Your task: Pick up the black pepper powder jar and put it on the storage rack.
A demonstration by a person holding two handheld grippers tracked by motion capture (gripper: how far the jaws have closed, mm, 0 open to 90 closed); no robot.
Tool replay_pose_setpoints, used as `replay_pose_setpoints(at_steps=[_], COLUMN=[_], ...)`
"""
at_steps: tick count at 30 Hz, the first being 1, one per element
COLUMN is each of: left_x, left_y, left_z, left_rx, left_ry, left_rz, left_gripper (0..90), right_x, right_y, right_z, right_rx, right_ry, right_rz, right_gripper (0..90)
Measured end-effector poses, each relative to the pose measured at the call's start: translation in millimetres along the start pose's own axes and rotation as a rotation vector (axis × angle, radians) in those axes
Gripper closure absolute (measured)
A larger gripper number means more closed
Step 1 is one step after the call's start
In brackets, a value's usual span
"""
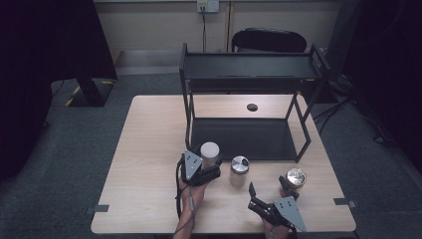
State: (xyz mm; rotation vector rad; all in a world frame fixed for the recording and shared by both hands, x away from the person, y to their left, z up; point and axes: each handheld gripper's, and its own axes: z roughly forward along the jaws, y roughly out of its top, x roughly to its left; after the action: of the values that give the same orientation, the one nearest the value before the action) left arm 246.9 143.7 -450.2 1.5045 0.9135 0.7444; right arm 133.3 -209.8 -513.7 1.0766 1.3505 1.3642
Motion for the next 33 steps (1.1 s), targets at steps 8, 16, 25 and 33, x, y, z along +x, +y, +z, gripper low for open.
replay_pose_setpoints(at_steps=[8,16,25,33], left_x=[3.0,4.9,5.0,4.1], left_y=[-2.3,-0.9,-0.9,-4.1], left_z=[2.7,6.5,8.8,8.1], left_rx=[0.015,0.038,0.054,0.054], left_ry=[-0.006,-0.011,-0.016,-0.01], left_rz=[-0.023,-0.005,-0.005,0.002], left_gripper=[21.5,25.6,28.2,33.5], right_x=[0.1,0.3,0.3,0.5], right_y=[-0.1,-0.3,-0.3,-0.6], right_z=[-0.1,-0.2,-0.3,-0.5], right_rx=[-0.001,-0.002,-0.002,-0.003], right_ry=[0.0,-0.001,-0.001,-0.002], right_rz=[-0.001,-0.001,0.0,0.001], right_gripper=[1.3,1.2,1.3,1.3])
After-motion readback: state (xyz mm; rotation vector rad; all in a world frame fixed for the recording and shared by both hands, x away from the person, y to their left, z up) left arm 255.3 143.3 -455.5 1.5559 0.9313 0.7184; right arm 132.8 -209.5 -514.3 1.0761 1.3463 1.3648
